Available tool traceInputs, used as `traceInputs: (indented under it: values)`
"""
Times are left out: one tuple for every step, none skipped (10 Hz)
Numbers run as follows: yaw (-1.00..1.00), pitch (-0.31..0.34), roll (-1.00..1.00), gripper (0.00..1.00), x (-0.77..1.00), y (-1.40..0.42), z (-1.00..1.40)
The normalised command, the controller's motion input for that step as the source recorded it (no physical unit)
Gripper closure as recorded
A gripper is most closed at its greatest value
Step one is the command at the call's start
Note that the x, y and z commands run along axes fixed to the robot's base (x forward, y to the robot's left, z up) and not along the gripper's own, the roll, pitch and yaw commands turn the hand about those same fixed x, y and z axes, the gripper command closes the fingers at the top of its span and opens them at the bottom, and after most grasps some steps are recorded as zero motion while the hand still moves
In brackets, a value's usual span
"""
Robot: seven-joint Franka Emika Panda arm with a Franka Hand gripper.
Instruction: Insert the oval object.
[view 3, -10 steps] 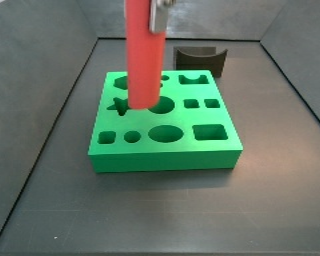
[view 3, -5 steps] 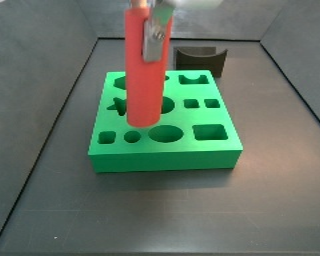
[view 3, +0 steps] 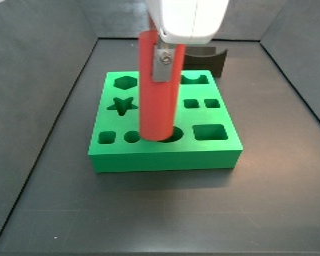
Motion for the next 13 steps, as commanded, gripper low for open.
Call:
traceInputs:
  values:
    - [-0.48, 0.0, 0.1, 1.0, 0.58, -0.05, -0.1]
    - [-0.48, 0.0, 0.07, 1.0, 0.57, -0.03, -0.11]
    - [-0.44, 0.006, 0.09, 1.0, 0.44, 0.0, -0.11]
    - [-0.35, 0.0, 0.11, 1.0, 0.01, 0.0, -0.13]
    - [-0.09, 0.0, 0.05, 1.0, -0.36, 0.0, -0.19]
    - [-0.21, 0.0, 0.01, 1.0, -0.31, 0.01, -0.17]
    - [-0.2, -0.021, -0.01, 1.0, -0.41, 0.02, -0.23]
    - [-0.09, -0.026, -0.03, 1.0, -0.27, 0.01, -0.15]
    - [-0.05, -0.014, -0.02, 1.0, -0.21, 0.01, -0.15]
    - [-0.03, -0.014, -0.04, 1.0, -0.18, 0.03, -0.17]
    - [-0.03, -0.023, -0.05, 1.0, -0.17, 0.03, -0.2]
    - [-0.02, -0.04, -0.06, 1.0, -0.15, 0.03, -0.21]
    - [-0.03, -0.02, -0.05, 1.0, -0.07, 0.0, -0.13]
